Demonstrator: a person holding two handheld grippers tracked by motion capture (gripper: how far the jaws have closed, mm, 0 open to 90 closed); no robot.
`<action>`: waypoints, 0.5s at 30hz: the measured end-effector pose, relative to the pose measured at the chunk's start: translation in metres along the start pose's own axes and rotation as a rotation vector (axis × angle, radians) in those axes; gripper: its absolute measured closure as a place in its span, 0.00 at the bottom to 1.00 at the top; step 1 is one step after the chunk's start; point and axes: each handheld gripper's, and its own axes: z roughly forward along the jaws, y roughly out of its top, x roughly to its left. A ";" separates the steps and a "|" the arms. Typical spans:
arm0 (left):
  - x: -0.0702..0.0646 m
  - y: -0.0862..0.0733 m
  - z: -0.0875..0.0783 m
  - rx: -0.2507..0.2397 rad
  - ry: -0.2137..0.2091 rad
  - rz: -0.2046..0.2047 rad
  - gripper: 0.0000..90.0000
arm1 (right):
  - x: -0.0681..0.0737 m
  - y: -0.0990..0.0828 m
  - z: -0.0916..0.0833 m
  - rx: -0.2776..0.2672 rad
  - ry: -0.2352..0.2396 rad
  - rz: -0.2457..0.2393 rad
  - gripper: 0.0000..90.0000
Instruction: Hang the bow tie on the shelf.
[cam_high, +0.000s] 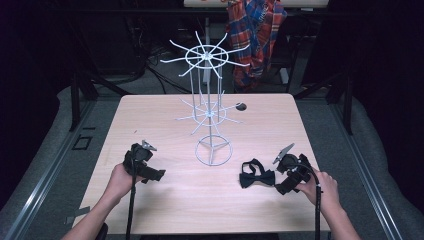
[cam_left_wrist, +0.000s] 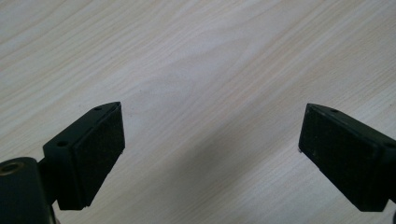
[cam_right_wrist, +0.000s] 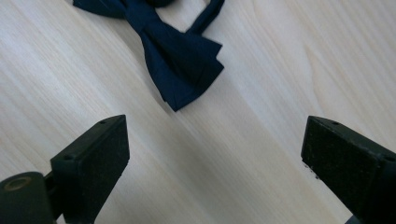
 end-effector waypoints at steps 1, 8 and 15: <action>0.000 0.000 0.000 0.000 0.000 0.000 0.08 | 0.000 0.000 0.000 0.000 0.000 0.000 0.08; 0.000 -0.002 -0.001 -0.002 0.006 -0.006 0.08 | 0.004 0.007 -0.001 -0.005 -0.001 -0.037 0.08; 0.003 -0.009 -0.005 0.000 0.003 -0.017 0.07 | 0.007 0.019 0.003 -0.024 0.029 -0.048 0.06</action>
